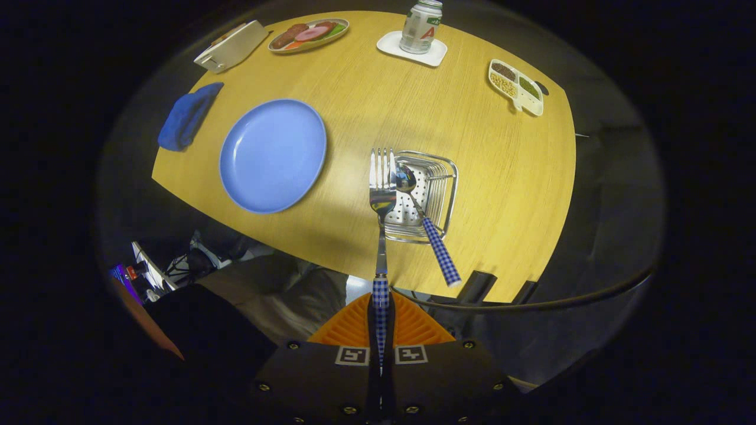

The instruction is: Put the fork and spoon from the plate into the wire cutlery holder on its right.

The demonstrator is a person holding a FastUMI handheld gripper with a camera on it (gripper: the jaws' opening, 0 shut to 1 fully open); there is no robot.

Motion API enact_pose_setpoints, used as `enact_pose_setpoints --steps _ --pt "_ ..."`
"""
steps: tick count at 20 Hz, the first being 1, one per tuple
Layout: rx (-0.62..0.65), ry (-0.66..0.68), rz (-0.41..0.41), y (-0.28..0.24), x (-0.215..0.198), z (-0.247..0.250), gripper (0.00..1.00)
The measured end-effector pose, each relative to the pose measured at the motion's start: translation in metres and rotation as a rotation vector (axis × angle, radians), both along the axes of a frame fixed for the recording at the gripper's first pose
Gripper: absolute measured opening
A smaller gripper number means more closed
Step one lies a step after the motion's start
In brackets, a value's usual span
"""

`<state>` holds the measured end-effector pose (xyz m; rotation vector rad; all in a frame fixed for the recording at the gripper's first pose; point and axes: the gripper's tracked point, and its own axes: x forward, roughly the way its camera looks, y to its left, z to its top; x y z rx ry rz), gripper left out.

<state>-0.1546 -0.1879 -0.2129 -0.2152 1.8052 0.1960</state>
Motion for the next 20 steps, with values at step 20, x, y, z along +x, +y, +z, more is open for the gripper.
enact_pose_setpoints --steps 20 --pt "-0.1 0.417 0.174 -0.044 0.026 -0.023 0.01"
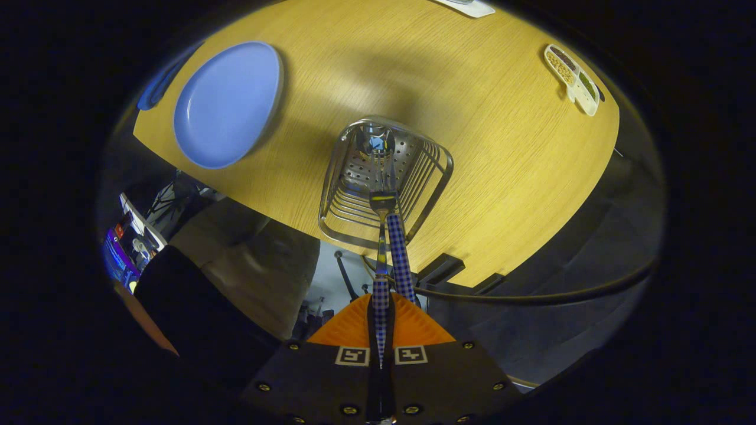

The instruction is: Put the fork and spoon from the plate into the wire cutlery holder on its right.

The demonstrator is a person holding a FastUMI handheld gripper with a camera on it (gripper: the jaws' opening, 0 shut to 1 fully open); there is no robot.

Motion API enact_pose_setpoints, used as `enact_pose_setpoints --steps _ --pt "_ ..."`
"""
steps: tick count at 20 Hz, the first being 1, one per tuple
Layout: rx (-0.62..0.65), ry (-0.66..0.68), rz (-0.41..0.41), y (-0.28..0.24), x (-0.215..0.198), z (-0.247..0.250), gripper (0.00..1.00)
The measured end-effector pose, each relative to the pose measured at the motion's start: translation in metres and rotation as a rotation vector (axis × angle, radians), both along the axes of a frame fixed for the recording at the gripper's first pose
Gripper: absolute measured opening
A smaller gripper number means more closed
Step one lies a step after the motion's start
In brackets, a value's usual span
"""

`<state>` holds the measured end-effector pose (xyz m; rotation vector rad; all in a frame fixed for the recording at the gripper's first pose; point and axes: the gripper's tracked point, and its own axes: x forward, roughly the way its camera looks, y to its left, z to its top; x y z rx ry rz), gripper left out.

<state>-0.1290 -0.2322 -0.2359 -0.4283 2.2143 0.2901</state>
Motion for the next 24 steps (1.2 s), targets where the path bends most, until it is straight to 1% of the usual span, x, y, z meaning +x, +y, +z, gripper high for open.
enact_pose_setpoints --steps 4,9,10,12,16,20,24 --pt "-0.012 0.064 -0.004 -0.001 0.003 -0.005 0.01" --pt "-0.025 0.101 -0.022 0.006 0.016 -0.011 0.01" --pt "-0.027 0.109 -0.025 0.006 0.015 -0.011 0.05" --pt "-0.03 0.113 -0.036 0.006 0.017 -0.013 0.07" --pt "-0.023 0.111 -0.063 0.007 0.017 -0.014 0.15" --pt "-0.025 0.116 -0.078 0.004 0.02 -0.011 0.16" --pt "-0.042 0.123 -0.099 -0.005 0.024 0.008 0.16"
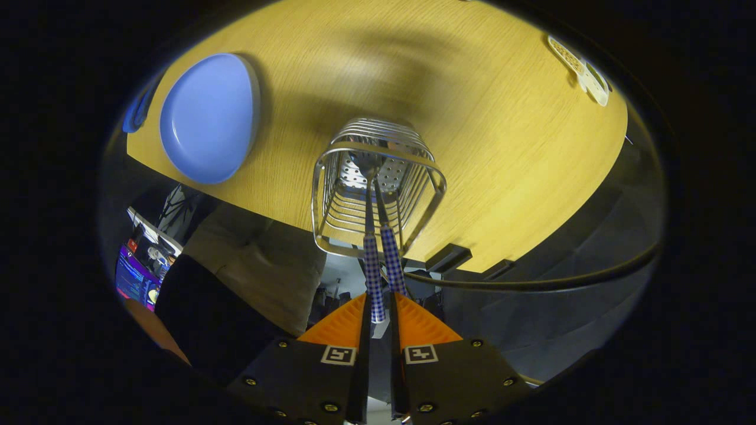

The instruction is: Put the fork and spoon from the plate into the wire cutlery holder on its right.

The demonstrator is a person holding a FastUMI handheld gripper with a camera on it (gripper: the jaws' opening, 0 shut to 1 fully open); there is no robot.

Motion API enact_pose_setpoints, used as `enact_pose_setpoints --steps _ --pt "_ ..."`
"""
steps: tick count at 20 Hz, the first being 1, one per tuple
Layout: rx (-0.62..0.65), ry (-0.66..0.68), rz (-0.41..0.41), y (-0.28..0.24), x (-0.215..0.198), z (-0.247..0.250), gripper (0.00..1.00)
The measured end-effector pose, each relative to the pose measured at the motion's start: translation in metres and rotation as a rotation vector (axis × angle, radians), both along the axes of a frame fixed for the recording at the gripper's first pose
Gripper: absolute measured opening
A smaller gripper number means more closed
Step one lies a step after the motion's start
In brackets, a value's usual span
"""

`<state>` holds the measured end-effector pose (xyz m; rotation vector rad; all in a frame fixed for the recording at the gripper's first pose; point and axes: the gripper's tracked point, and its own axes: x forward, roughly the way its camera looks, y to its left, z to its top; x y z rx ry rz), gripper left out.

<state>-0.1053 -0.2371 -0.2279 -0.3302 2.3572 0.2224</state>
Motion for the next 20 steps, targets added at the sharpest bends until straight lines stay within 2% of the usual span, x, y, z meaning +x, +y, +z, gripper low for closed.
enact_pose_setpoints --steps 2,5,8,11,14,16,20 --pt "0.003 -0.032 -0.03 -0.003 0.008 0.015 0.16" --pt "0.018 -0.14 -0.107 0.002 0.011 0.035 0.95" --pt "0.048 -0.343 -0.186 0.005 0.006 0.046 0.96" --pt "0.098 -0.592 -0.293 0.028 0.004 0.056 0.96" --pt "0.123 -0.78 -0.394 0.045 0.003 0.062 0.96" --pt "0.132 -0.931 -0.439 0.056 0.013 0.063 0.97" --pt "0.129 -1.332 -0.49 0.072 0.057 0.098 0.97"
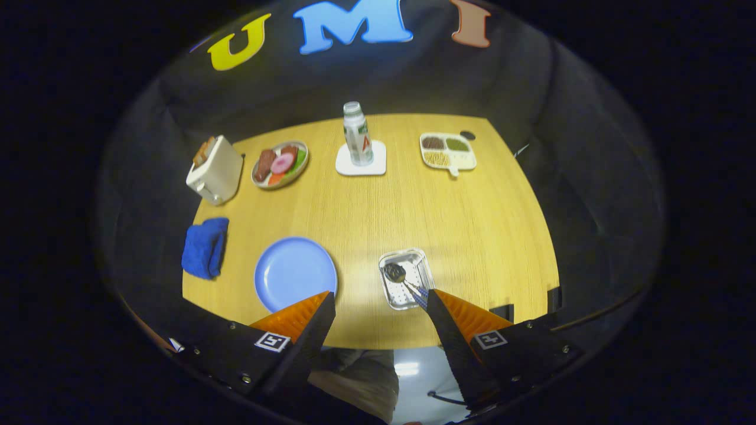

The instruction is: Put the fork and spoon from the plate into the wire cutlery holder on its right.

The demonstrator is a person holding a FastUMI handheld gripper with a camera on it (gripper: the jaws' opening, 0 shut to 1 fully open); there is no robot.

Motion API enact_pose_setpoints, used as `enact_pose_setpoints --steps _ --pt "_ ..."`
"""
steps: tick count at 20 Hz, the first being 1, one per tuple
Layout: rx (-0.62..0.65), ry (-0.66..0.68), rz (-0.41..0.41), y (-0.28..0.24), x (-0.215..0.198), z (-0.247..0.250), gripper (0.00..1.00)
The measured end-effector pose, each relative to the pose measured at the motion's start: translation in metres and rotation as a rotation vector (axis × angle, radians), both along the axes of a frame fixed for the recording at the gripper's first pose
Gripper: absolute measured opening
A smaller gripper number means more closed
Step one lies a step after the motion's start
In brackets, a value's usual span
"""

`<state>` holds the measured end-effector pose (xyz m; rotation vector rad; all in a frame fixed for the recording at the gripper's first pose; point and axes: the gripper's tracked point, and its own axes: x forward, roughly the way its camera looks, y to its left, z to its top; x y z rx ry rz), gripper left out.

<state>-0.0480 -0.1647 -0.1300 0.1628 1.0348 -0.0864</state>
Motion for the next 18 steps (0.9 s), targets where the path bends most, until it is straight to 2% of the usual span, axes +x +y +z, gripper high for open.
enact_pose_setpoints --steps 6,10,15,18 --pt "-0.053 -0.359 -0.062 0.018 0.031 0.059 0.97" --pt "-0.083 -0.608 -0.079 0.03 0.03 0.113 0.97" --pt "-0.183 -0.779 -0.067 0.041 0.024 0.147 0.97" --pt "-0.215 -0.798 -0.05 0.05 0.016 0.145 0.97"
